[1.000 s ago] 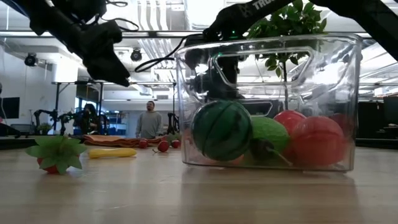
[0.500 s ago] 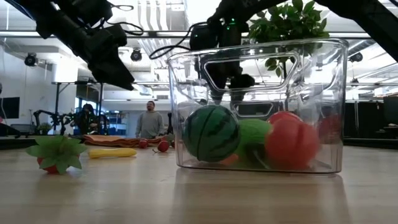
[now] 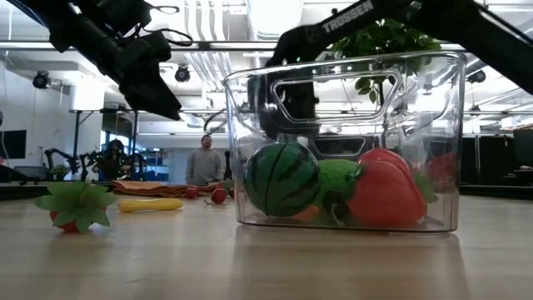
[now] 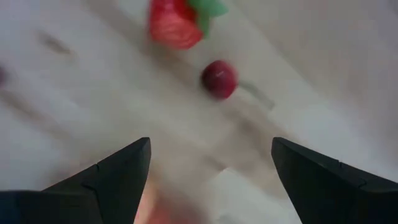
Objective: Pick and placing Produce into tupperware
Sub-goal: Put the cherry into the transparent bin
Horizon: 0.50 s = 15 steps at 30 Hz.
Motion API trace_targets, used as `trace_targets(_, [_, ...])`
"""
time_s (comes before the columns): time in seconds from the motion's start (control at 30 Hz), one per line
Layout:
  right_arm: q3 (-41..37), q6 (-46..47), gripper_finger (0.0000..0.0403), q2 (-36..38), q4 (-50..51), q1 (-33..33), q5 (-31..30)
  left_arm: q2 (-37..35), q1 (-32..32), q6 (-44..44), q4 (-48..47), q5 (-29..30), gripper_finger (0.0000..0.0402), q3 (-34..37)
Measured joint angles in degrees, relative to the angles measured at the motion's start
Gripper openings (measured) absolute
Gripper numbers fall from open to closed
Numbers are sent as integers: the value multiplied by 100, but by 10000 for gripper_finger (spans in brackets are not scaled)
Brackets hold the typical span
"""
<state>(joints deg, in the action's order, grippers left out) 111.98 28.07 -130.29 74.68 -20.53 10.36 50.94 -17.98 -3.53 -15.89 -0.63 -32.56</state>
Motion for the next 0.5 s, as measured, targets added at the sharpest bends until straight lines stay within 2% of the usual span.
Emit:
trace_targets(0.2, [157, -825, 327, -209, -20, 67, -604, -2, 0, -22, -10, 1, 285, 2])
trace_targets(0.5, [164, -1228, 327, -230, -141, 151, -628, -3, 0, -26, -7, 1, 285, -4])
